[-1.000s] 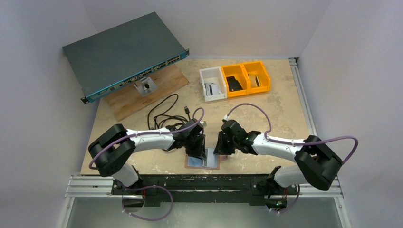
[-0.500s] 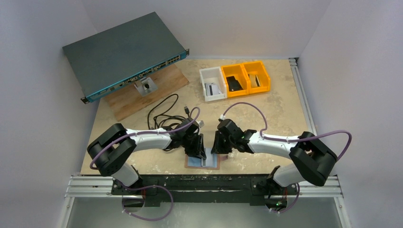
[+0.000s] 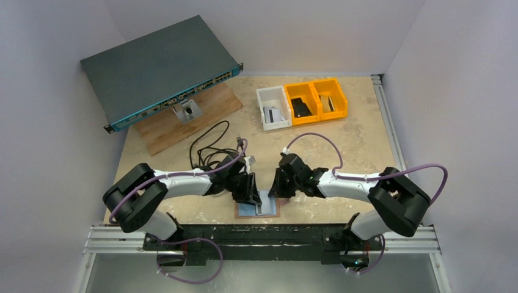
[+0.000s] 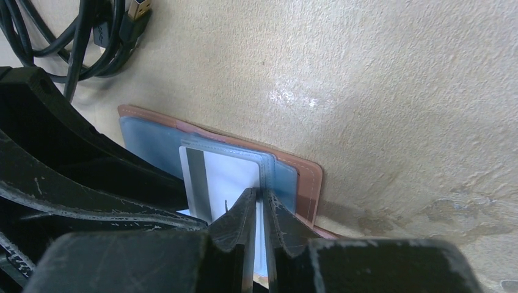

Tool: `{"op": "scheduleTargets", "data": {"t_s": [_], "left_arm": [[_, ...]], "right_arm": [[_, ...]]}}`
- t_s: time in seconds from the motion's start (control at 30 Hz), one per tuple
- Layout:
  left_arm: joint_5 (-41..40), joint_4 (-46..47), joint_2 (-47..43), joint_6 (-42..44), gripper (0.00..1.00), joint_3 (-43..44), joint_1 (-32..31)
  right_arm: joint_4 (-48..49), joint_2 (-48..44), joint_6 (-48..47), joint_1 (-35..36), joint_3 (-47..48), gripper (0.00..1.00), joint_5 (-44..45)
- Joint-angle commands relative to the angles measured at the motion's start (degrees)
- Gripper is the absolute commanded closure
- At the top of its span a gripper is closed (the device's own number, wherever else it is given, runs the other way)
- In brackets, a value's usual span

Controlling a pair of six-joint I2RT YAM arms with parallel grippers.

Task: Take the credit cards out of the card holder
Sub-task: Remove the credit card from the card holder.

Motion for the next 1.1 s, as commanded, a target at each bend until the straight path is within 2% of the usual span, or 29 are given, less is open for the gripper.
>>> {"op": "scheduleTargets", "data": {"t_s": [0.0, 0.23, 0.6, 0.93, 1.07], "left_arm": [[2.37, 4.9, -2.3, -1.44, 0.7, -2.08, 1.38], [4.39, 6.87, -4.69, -2.67, 0.71, -4.57, 3.65], [7.11, 11.72, -2.51, -4.66, 0.85, -6.2, 4.68], [6.79, 10.72, 0.16, -3.62, 0.82, -5.76, 4.71], [7.11, 11.93, 0.53, -4.4, 0.89, -5.85, 4.73]], "right_arm": [[-2.9, 4.35, 0.18, 0.79, -3.05, 0.93, 2.0], [-2.52, 5.12, 0.19, 0.35, -3.63, 0.95, 1.97], [-2.08, 5.28, -0.03, 0.2, -3.76, 0.96, 1.73], [-1.56, 5.33, 0.0, 0.17, -4.15, 0.96, 1.41], [-1.57, 5.38, -0.04, 0.15, -4.14, 0.97, 1.43]]}}
